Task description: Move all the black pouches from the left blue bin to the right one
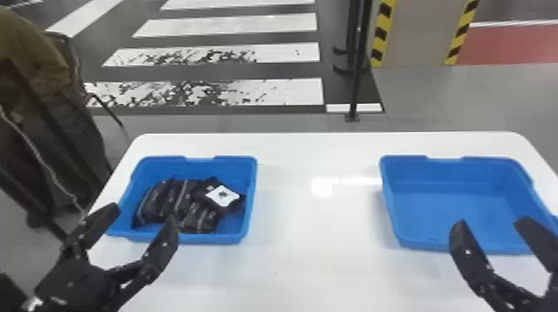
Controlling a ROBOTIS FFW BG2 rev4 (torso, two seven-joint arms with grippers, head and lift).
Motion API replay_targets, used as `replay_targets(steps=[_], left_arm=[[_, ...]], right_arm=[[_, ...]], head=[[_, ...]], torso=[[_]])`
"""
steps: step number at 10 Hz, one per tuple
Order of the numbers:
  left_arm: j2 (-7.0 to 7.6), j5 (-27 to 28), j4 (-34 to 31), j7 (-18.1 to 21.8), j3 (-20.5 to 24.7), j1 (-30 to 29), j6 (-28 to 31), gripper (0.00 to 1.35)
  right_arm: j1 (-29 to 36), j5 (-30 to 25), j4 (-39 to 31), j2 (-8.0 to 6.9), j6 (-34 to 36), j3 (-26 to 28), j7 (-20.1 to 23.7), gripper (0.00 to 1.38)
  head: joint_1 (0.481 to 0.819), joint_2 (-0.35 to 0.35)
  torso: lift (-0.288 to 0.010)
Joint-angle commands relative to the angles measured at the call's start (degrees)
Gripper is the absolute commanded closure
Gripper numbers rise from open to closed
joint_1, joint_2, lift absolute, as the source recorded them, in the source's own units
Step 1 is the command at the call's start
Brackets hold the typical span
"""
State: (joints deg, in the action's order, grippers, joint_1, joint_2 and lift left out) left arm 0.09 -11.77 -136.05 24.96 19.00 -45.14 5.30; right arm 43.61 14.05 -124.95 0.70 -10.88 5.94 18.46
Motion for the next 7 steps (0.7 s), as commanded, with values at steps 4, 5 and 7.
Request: replay_targets(steps=[4,5,7], left_arm=[[-0.24,0.0,0.3,0.0,0.0,0.0,0.5,0.13],[-0.24,0.1,0.3,0.0,-0.1,0.1,0.6,0.13],[-0.24,0.2,0.3,0.0,-0.1,0.1,0.9,0.13]], right_arm=[[0.0,0.0,0.1,0.00,0.1,0.0,0.0,0.19],[0.0,0.0,0.1,0.00,-0.1,0.0,0.0,0.19],[0.0,0.1,0.3,0.00,0.1,0.0,0.0,0.19]], head=[[0.695,0.097],[0.695,0.097],[0.695,0.096]], torso=[[-0.140],[-0.140],[-0.140]])
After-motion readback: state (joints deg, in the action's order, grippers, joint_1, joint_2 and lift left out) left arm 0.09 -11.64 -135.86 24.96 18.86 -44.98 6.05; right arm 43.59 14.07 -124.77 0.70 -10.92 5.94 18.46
